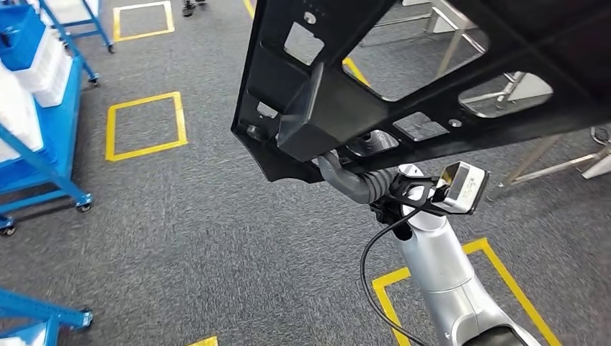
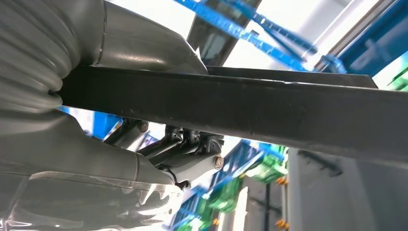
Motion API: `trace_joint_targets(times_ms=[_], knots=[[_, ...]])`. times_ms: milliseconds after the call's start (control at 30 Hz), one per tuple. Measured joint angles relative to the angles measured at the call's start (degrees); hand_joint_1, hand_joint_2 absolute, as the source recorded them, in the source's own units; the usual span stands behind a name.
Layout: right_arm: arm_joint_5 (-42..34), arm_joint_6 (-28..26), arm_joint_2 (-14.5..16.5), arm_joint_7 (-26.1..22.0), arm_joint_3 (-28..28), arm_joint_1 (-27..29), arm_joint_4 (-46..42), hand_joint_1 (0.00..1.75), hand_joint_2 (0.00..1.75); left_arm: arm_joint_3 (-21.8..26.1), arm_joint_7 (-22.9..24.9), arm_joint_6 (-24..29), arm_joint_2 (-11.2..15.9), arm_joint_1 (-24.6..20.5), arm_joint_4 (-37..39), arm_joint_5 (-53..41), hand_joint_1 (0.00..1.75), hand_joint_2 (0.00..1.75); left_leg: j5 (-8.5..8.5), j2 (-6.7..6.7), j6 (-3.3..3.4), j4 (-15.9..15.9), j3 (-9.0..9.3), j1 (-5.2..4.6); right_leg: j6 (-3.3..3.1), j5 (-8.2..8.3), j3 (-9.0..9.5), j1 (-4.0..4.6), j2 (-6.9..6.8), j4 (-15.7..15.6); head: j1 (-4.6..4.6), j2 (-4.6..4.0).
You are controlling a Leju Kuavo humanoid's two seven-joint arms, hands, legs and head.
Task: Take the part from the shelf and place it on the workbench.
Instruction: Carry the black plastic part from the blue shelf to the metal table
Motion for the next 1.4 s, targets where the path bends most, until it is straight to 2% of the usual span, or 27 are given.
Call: trace_joint_targets(times_ms=[67,100,167,233,267,300,367,433,467,500,533,600,667,700,767,833,900,933,967,1000,1033,1067,1133,1200,1267,1333,1400], knots=[[-0.55,-0.39,-0.01,-0.16,0.01,0.23,0.35,1.75,1.75,0.18,0.32,0.43,0.01,0.11,0.01,0.33,0.0,1.75,4.64,-1.45,-0.04,-7.43,2.71,0.35,0.38,-0.37,0.08,-0.17,1.5,0.48,0.01,0.0],[-0.84,-0.55,-0.02,-0.34,0.01,0.47,0.47,1.75,1.75,0.27,0.57,0.63,0.01,0.21,0.03,0.41,0.0,1.75,6.08,-2.57,0.03,-11.03,4.18,0.51,0.66,-0.6,-0.07,-0.2,2.17,0.88,0.01,0.0],[-1.28,-0.7,-0.08,-0.67,0.02,1.17,0.65,1.75,1.75,0.39,1.02,0.95,-0.01,0.28,0.08,0.42,0.0,1.75,6.76,-3.98,0.39,-14.42,5.62,0.59,1.31,-0.77,-0.56,-0.37,3.35,1.31,0.01,0.0],[-1.52,-0.73,-0.25,-0.8,0.02,1.92,0.77,1.75,1.75,0.43,1.2,1.07,-0.06,0.19,0.09,0.47,0.0,1.75,6.74,-3.15,1.0,-14.76,5.82,0.47,2.02,-0.65,-0.9,-0.56,4.32,1.24,0.01,0.0],[-1.59,-0.74,-0.37,-0.81,0.01,2.17,0.8,1.75,1.75,0.46,1.23,1.13,-0.1,0.15,0.09,0.5,0.0,1.75,6.84,-2.57,1.36,-15.0,5.95,0.48,2.35,-0.85,-1.06,-0.53,3.79,1.5,0.01,0.0],[-1.65,-0.75,-0.48,-0.82,-0.01,2.33,0.82,1.75,1.75,0.52,1.26,1.2,-0.15,0.16,0.09,0.53,0.0,1.75,6.95,-1.95,1.72,-15.28,6.11,0.5,2.63,-1.49,-1.58,-0.47,2.59,2.55,0.02,0.0],[-1.75,-0.8,-0.61,-0.8,-0.05,2.66,0.85,1.75,1.75,0.87,1.38,1.45,-0.18,0.27,0.08,0.68,0.0,1.75,6.99,-0.67,2.26,-15.65,6.32,0.42,3.06,-4.37,-4.42,-0.48,-0.78,8.18,0.02,0.0],[-1.8,-0.85,-0.69,-0.74,-0.18,3.53,0.92,1.75,1.75,1.39,1.51,1.85,-0.09,0.55,0.08,0.97,0.0,1.75,6.8,0.63,2.44,-15.66,6.37,0.26,3.41,-7.2,-8.46,-0.84,-2.22,15.59,0.02,0.0],[-1.8,-0.87,-0.82,-0.73,-0.35,4.2,0.95,1.75,1.75,1.64,1.54,2.09,-0.01,0.65,0.09,1.15,0.0,1.75,6.68,1.29,2.43,-15.66,6.42,0.23,3.52,-7.32,-9.56,-1.0,-2.44,17.29,0.02,0.0],[-1.79,-0.9,-1.0,-0.8,-0.6,4.92,0.99,1.75,1.75,1.88,1.44,2.26,0.07,0.71,0.09,1.28,0.0,1.75,6.55,1.94,2.38,-15.65,6.52,0.22,3.58,-6.39,-9.52,-1.12,-2.64,16.82,0.02,0.0],[-1.75,-0.93,-1.22,-0.97,-0.9,5.6,1.0,1.75,1.75,2.16,1.23,2.37,0.17,0.73,0.09,1.4,0.0,1.75,6.4,2.54,2.29,-15.65,6.7,0.21,3.54,-4.58,-8.22,-1.18,-3.03,14.01,0.02,0.0],[-1.55,-1.03,-1.63,-1.59,-1.49,6.83,0.88,1.75,1.75,2.77,0.6,2.43,0.38,0.73,0.08,1.6,0.0,1.75,5.99,3.59,1.95,-15.64,7.25,0.09,3.15,-1.01,-3.9,-0.83,-5.21,5.71,0.02,0.0],[-1.15,-1.24,-1.95,-2.24,-1.88,7.99,0.62,1.75,1.75,3.28,0.02,2.41,0.71,0.74,0.07,1.71,0.0,1.75,5.55,4.52,1.38,-15.63,7.75,-0.06,2.55,0.06,-1.55,-0.23,-6.68,1.22,0.02,0.0],[-0.92,-1.38,-2.1,-2.46,-2.05,8.65,0.47,1.75,1.75,3.48,-0.2,2.35,0.87,0.72,0.07,1.73,0.0,1.75,5.37,5.03,1.04,-15.67,7.97,-0.1,2.26,-0.19,-1.42,0.06,-6.54,0.91,0.02,0.0],[-0.53,-1.61,-2.44,-2.74,-2.43,10.12,0.05,1.75,1.75,3.81,-0.56,2.15,1.13,0.53,0.04,1.63,0.0,1.75,4.88,5.61,0.31,-15.6,8.49,0.06,1.65,-0.09,-1.13,-0.02,-5.12,0.49,0.02,0.0],[-0.38,-1.69,-2.65,-2.88,-2.65,11.16,-0.43,1.75,1.75,4.09,-0.88,1.88,1.35,0.45,0.02,1.46,0.0,1.75,3.1,3.65,-0.16,-12.98,7.61,0.27,0.94,0.1,-0.64,-0.36,-3.88,-0.04,0.02,0.0],[-0.16,-1.7,-2.7,-2.97,-2.66,11.97,-0.66,1.75,1.75,4.25,-1.11,1.72,1.6,0.61,0.02,1.29,0.0,1.75,-0.21,1.03,-0.33,-6.03,4.15,0.4,0.45,0.11,-0.48,-0.43,-2.63,-0.15,0.01,0.0],[0.0,-1.72,-2.72,-2.98,-2.64,12.53,-0.71,1.75,1.75,4.27,-1.18,1.66,1.72,0.7,0.02,1.2,0.0,1.75,-1.59,0.51,-0.39,-2.21,2.1,0.41,0.33,0.08,-0.48,-0.37,-1.92,-0.11,0.01,0.0],[0.16,-1.73,-2.74,-2.97,-2.64,13.14,-0.74,1.75,1.75,4.28,-1.25,1.6,1.82,0.79,0.02,1.12,0.0,1.75,-2.05,0.27,-0.45,0.29,0.58,0.4,0.28,0.04,-0.46,-0.32,-1.12,-0.05,0.01,0.0],[0.28,-1.74,-2.78,-2.97,-2.63,13.64,-0.76,1.75,1.75,4.29,-1.31,1.5,1.91,0.84,0.02,1.04,0.0,1.75,-1.36,0.18,-0.46,0.69,0.0,0.41,0.28,-0.01,-0.44,-0.29,-0.28,0.06,0.02,0.0],[0.36,-1.75,-2.8,-2.96,-2.63,13.95,-0.8,1.75,1.75,4.29,-1.38,1.38,1.95,0.83,0.02,0.94,0.0,1.75,0.39,0.04,-0.4,-1.27,0.56,0.42,0.34,-0.08,-0.41,-0.3,0.55,0.22,0.02,0.0],[0.39,-1.75,-2.81,-2.95,-2.63,14.1,-0.88,1.75,1.75,4.29,-1.48,1.26,2.0,0.78,0.02,0.8,0.0,1.75,2.79,-0.46,-0.3,-5.06,2.06,0.46,0.46,-0.19,-0.36,-0.35,1.36,0.43,0.02,0.0],[0.39,-1.76,-2.85,-2.93,-2.63,14.17,-1.15,1.75,1.75,4.29,-1.69,1.03,2.12,0.69,0.02,0.56,0.0,1.75,5.75,-2.42,0.07,-12.32,5.22,0.53,0.9,-0.44,-0.5,-0.39,2.68,0.93,0.02,0.0],[0.4,-1.79,-2.92,-2.85,-2.67,14.34,-1.47,1.75,1.75,4.29,-1.88,0.89,2.24,0.51,0.02,0.43,0.0,1.75,6.07,-3.32,0.51,-14.9,6.42,0.42,1.52,-0.48,-0.83,-0.54,3.7,1.15,0.02,0.0],[0.41,-1.81,-3.12,-2.75,-2.74,14.7,-1.82,1.75,1.75,4.29,-2.01,0.81,2.28,0.2,0.01,0.38,0.0,1.75,6.32,-2.3,1.12,-15.34,6.69,0.39,2.2,-0.44,-0.96,-0.67,4.36,1.09,0.02,0.0],[0.42,-1.86,-3.38,-2.74,-2.85,14.96,-2.27,1.75,1.75,4.29,-2.07,0.74,2.28,0.07,0.0,0.37,0.0,1.75,6.58,-1.18,1.84,-15.93,7.05,0.51,2.71,-1.7,-1.77,-0.54,2.12,2.91,0.02,0.0],[0.49,-1.95,-3.51,-2.74,-2.92,15.12,-2.58,1.75,1.75,4.29,-2.08,0.68,2.27,0.22,0.0,0.34,0.0,1.75,6.57,0.08,2.28,-16.19,7.23,0.45,3.08,-5.0,-4.92,-0.63,-1.24,9.29,0.03,0.0]])
